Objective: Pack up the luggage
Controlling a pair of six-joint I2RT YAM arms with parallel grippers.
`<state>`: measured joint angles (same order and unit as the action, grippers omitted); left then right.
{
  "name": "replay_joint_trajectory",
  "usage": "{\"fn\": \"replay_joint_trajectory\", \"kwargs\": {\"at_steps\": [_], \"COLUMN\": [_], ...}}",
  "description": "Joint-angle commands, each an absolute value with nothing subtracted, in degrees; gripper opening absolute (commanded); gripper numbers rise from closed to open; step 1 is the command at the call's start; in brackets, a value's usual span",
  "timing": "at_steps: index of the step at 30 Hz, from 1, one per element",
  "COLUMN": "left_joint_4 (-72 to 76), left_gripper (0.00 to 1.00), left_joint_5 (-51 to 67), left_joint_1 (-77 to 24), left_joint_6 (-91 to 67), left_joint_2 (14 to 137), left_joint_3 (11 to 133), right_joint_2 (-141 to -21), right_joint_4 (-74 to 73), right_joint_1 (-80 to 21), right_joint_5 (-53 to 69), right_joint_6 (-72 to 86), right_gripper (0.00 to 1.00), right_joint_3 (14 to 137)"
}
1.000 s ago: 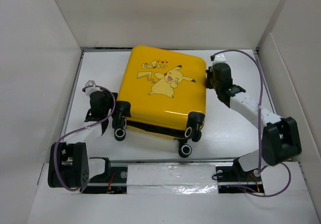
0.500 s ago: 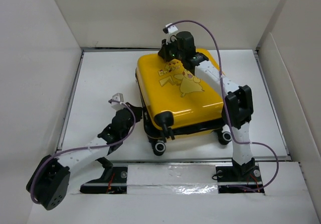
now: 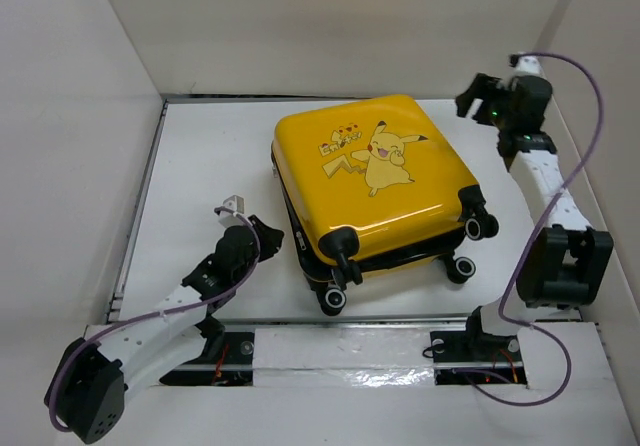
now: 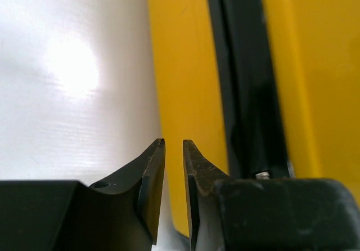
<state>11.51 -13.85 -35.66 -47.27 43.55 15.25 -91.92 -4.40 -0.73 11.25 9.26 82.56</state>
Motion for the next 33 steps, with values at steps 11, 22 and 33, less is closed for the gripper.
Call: {"fn": "replay_joint_trajectory", "kwargs": {"at_steps": [11,22,33], "left_joint_4": [14.5,17.83,23.81], "left_gripper": [0.1,0.06,0.04], "left_joint_5": [-1.23,2.28,3.52], "left_joint_1": [-34.63,-38.14,-38.14], "left_joint_6": [-39.64,-39.11,-41.57], "left_joint_2": [50.19,50.28,47.72], "left_joint_3": [14.5,10.99,6.41], "right_joint_2": [-104.31,-115.21,-134.02], "right_joint_4": [17.65,7.05,-17.38], "right_joint_1": [5.11,-8.08,-23.2], "right_joint_5": [54.57,54.32,49.14], "right_joint_6": [26.61,22.68,17.93], "right_gripper": [1.0,0.99,0.98], "right_joint_3": [73.83,86.82,130.56]}}
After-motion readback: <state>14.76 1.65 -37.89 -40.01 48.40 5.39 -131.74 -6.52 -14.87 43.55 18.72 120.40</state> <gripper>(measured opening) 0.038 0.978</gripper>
